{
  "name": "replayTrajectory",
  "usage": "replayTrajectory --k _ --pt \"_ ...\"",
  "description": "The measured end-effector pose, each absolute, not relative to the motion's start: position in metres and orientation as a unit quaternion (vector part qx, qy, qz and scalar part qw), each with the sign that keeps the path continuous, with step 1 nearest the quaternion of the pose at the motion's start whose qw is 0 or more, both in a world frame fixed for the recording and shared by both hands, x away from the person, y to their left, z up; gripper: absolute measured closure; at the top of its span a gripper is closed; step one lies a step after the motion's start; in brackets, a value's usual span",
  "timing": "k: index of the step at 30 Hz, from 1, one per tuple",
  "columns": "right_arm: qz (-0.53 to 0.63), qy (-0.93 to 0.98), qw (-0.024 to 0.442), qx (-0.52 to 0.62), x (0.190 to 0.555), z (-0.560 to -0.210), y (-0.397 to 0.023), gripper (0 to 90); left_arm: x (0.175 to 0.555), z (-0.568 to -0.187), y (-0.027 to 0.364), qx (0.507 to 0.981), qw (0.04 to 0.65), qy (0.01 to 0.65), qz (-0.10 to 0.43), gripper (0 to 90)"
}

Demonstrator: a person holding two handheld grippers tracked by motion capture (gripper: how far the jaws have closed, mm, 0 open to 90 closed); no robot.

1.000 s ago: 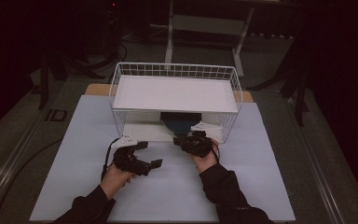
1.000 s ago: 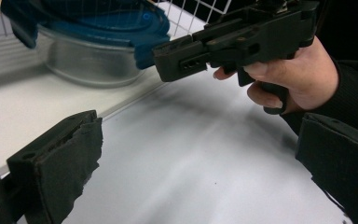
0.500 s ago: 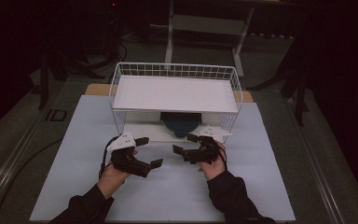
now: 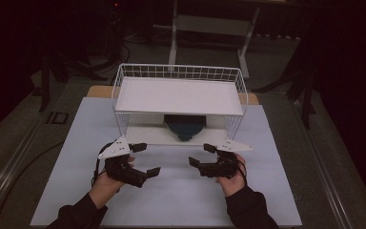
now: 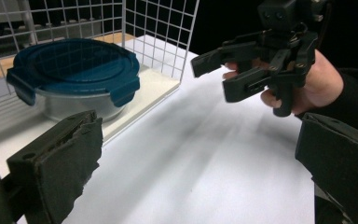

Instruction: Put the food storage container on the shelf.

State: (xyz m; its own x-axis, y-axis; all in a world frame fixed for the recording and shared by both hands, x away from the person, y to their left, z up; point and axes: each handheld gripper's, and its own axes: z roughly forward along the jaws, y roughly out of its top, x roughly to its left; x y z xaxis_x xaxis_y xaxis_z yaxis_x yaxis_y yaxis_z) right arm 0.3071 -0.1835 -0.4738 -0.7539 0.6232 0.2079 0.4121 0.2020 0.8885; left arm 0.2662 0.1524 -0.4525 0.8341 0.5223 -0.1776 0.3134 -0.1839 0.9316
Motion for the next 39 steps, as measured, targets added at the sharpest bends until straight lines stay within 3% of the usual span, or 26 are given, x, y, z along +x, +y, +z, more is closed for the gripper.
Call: replayTrajectory --k 25,39 --pt "0.531 0.765 0.126 0.341 0.254 -0.479 -0.235 15.4 0.242 -0.479 0.179 0.765 0.566 0.297 0.078 0.4" --pt "0.517 0.773 0.128 0.345 0.247 -0.492 -0.258 15.4 0.242 -0.494 0.175 0.775 0.554 0.292 0.079 0.5"
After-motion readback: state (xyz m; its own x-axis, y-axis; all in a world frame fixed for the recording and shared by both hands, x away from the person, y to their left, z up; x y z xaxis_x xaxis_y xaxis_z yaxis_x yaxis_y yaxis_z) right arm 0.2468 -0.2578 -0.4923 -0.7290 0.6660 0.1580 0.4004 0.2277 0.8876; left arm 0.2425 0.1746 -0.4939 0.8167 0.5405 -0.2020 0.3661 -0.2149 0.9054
